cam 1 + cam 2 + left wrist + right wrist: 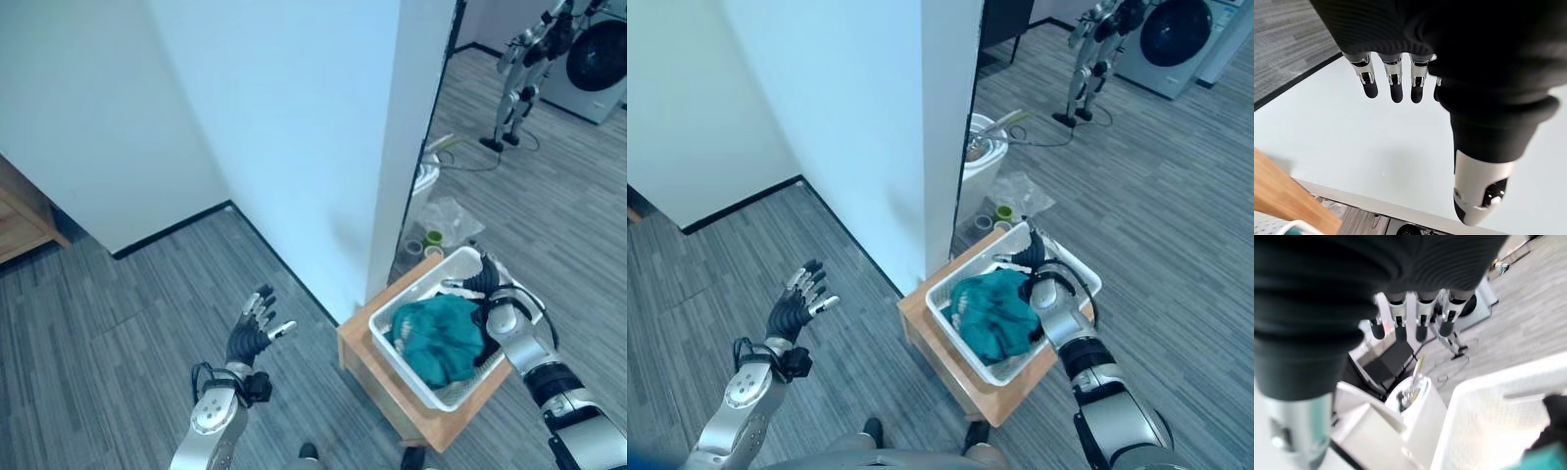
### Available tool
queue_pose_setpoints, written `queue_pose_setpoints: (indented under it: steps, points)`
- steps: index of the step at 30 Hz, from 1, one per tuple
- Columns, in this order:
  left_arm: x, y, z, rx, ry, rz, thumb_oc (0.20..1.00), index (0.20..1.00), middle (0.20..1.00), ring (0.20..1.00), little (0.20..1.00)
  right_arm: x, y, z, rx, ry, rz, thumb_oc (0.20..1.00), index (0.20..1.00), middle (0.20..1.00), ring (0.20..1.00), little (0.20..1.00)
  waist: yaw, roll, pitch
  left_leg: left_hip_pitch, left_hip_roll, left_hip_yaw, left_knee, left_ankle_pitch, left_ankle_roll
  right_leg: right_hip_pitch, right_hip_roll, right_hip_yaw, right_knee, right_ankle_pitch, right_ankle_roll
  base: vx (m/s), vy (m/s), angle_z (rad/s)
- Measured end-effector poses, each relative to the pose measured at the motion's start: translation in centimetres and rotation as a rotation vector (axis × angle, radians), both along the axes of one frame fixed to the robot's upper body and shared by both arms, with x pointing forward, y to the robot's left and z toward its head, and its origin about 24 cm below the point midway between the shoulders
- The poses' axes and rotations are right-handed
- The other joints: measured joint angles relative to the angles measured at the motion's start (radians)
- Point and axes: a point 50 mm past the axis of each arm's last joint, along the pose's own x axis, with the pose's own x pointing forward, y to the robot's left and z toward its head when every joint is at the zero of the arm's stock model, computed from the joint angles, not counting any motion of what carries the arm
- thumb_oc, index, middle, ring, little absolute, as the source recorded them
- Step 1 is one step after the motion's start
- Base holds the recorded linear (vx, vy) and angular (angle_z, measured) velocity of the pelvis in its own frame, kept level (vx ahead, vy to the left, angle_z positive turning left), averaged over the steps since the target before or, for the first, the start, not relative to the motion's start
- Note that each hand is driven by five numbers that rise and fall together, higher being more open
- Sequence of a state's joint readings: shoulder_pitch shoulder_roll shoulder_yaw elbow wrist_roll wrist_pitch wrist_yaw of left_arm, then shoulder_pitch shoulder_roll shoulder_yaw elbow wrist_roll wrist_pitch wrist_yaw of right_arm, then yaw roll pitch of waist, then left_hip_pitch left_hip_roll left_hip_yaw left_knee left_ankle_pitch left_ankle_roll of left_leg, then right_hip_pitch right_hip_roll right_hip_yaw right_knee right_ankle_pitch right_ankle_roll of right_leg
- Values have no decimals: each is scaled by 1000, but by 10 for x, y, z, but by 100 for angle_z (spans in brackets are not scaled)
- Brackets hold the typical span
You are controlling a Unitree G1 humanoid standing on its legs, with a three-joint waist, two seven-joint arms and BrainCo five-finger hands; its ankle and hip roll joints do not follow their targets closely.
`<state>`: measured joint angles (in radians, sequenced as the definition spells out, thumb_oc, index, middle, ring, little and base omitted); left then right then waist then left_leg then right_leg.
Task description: Pick up bed clothes into laundry basket.
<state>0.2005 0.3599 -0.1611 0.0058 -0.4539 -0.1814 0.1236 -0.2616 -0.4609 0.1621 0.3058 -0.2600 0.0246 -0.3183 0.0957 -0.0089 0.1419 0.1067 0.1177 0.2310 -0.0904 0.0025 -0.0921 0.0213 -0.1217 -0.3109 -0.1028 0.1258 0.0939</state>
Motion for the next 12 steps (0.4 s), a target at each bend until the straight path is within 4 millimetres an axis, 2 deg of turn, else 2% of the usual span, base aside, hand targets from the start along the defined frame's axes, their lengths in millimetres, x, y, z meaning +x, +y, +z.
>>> queue_pose_setpoints:
  steps: [2,3,5,6,8,11,12]
  points:
    - [-2,3,-2,-16,6,66,1000,1000,1000,1000,1000,-31,8,18,25,-127,57,1000,1000,1000,1000,1000,-42,3,0,17,0,27,-2,-1,1,2,0,25,0,1,2,-6,49,-39]
    - [-4,5,-3,-1,7,92,1000,1000,1000,1000,1000,-46,9,14,33,-129,74,1000,1000,1000,1000,1000,-72,2,-2,35,3,51,-2,-7,8,8,1,39,0,2,2,-16,33,-52]
    - [-4,4,-4,13,15,84,1000,1000,1000,1000,1000,-56,4,-4,26,-40,60,1000,1000,1000,1000,1000,-118,-5,-5,43,6,85,-3,-17,5,3,1,67,-5,-4,3,-27,28,-50]
    - [-2,2,-3,33,9,73,1000,1000,1000,1000,1000,-61,2,-11,26,0,59,1000,1000,1000,1000,1000,-128,-7,-5,43,6,95,-6,-17,5,-5,2,73,-5,-7,2,-28,23,-30]
    - [-1,-1,-2,53,3,60,1000,1000,1000,1000,1000,-73,0,-24,35,69,67,1000,1000,1000,1000,1000,-138,-6,-5,48,8,113,-7,-17,5,-13,3,76,-5,-6,-1,-8,8,-27]
    - [-5,-3,-5,69,16,51,1000,1000,1000,1000,1000,-103,-3,-53,87,230,94,1000,1000,1000,1000,1000,-159,-6,-8,52,16,130,-8,-23,8,-20,10,78,-5,-5,-1,-13,-2,-19]
    - [-7,-1,-6,85,20,52,1000,1000,1000,1000,1000,-109,-3,-57,103,262,108,1000,1000,1000,1000,1000,-150,-3,-7,48,18,129,-8,-23,8,-20,11,77,-5,-5,-2,-15,12,-4]
